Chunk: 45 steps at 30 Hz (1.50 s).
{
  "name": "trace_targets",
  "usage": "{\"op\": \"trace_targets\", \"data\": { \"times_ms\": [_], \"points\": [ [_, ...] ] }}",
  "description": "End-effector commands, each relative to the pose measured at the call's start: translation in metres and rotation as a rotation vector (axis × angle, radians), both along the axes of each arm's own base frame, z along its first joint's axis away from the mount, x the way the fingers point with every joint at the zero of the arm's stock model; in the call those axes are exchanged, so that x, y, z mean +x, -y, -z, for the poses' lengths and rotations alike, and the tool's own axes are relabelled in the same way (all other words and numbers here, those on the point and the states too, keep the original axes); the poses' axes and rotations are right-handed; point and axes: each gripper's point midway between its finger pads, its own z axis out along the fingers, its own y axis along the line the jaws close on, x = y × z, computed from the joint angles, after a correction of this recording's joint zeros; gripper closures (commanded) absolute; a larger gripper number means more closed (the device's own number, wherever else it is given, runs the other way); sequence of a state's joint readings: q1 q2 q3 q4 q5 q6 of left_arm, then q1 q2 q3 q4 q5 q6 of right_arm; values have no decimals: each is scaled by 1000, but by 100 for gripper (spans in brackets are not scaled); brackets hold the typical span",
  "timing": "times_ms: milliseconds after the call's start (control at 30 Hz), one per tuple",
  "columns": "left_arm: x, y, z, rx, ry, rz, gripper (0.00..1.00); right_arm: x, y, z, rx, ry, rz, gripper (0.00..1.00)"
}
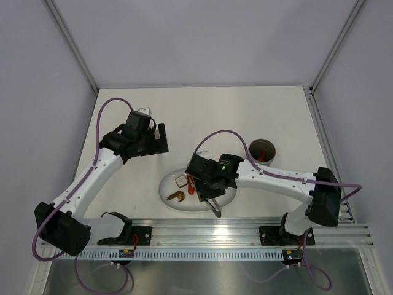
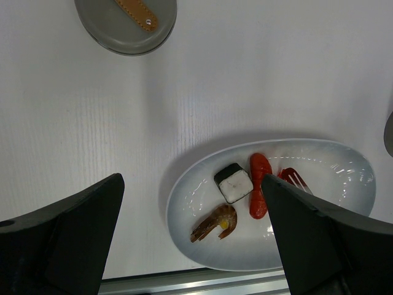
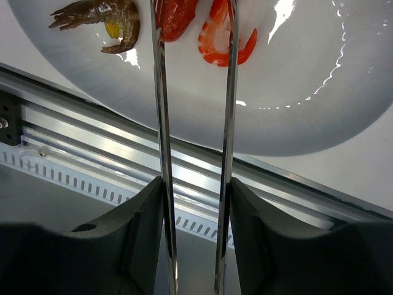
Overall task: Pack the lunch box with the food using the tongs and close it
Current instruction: Pick up the fake food from the plate.
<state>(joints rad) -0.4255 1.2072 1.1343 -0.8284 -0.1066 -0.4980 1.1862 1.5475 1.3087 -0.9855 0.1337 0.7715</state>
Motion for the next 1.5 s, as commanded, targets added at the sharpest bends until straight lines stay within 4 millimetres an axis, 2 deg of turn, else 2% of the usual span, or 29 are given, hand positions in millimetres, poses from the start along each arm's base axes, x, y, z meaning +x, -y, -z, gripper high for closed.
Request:
{"op": "trace_targets", "data": {
  "times_ms": [0,133,500,733,867,1000,1100,1133,1300,1467],
  "points": [
    [7,1,-12,-21,56,1,1,-4,-10,-5,17,-9,-43,48],
    [6,0,-13,-18,58,-2,1,-6,-14,-1,13,-22,-57,48],
    [6,-1,-12,-16,60,-4,1,-14,-22,-5,51,-62,-83,46],
    [5,0,-12,-18,58,-3,1,-17,-24,13,-5,-104,-115,45],
    [5,-1,-13,-17,62,-6,1,-14,-24,16,-32,-96,-114,47],
    [4,-2,-13,-15,62,-6,1,-10,-14,14,-79,-75,-98,51],
    [4,-1,-13,-18,63,-5,1,-10,-9,7,-83,-63,-94,60],
    [4,-1,-13,-20,63,-4,1,-9,-8,2,-70,-57,-88,65],
    [3,0,-13,-30,63,-5,1,-5,-3,-19,-35,-8,-66,79],
    [2,1,-11,-37,59,-4,1,4,-5,-41,32,59,-35,85]
  ]
}}
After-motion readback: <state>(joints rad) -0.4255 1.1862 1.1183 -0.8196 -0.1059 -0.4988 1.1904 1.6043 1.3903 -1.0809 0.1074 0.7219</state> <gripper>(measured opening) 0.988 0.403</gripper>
